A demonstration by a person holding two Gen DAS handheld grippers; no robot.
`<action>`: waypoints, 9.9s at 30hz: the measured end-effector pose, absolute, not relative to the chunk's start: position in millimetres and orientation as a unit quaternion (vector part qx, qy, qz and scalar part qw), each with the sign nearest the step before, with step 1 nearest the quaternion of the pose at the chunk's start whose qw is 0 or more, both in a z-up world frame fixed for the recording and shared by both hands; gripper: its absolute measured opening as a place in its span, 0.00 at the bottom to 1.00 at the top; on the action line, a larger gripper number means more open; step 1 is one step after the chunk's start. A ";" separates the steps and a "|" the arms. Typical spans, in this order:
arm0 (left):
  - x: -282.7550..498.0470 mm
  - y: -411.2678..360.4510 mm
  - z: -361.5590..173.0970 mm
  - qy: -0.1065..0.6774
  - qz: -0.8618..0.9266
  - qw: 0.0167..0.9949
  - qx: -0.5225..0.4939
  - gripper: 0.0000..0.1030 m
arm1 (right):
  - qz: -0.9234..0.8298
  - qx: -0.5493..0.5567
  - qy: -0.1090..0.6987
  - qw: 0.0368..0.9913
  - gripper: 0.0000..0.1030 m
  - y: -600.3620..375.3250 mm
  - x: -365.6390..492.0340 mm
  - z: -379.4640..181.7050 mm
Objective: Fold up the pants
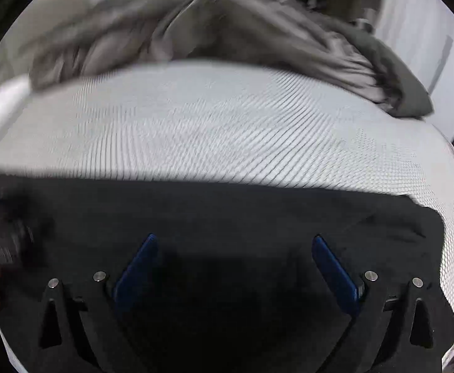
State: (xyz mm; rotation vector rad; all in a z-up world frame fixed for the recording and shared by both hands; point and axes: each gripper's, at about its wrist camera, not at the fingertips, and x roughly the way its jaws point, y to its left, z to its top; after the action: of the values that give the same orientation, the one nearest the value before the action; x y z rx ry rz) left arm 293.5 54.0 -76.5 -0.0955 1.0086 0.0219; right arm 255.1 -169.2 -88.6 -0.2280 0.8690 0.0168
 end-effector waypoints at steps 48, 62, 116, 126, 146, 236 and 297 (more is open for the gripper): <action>136.6 142.6 -5.3 0.389 -0.001 0.915 -0.106 0.74 | -0.069 -0.079 0.407 0.907 0.98 -317.7 134.9 -110.3; 137.3 -98.0 -50.4 0.425 -0.146 0.893 0.010 0.99 | 0.016 0.391 0.316 0.864 0.98 -459.8 88.9 -124.7; 199.0 -31.3 -67.5 0.501 -0.207 0.809 -0.228 0.48 | 0.106 -0.054 0.422 0.899 0.85 -227.6 158.3 -101.1; 188.2 -33.9 -47.6 0.427 -0.178 0.848 -0.260 0.07 | 0.104 -0.048 0.418 0.901 0.86 -230.9 158.5 -101.8; 127.7 73.4 -35.5 0.431 -0.034 0.882 -0.188 0.34 | 0.173 -0.047 0.430 0.885 0.89 -209.5 141.4 -91.3; 112.6 0.0 -3.1 0.400 -0.167 0.899 -0.062 0.61 | 0.119 -0.007 0.348 0.930 0.50 -188.1 124.1 -82.5; 248.3 -12.9 -35.1 0.434 -0.119 0.891 -0.055 0.26 | 0.111 -0.090 0.420 0.896 0.53 -93.1 276.6 -101.9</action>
State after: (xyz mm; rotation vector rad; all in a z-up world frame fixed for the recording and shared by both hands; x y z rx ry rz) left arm 248.3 -12.9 -35.1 -0.1137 0.9018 -0.2475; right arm 276.6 -93.1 -101.9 -0.1866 0.8710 0.2291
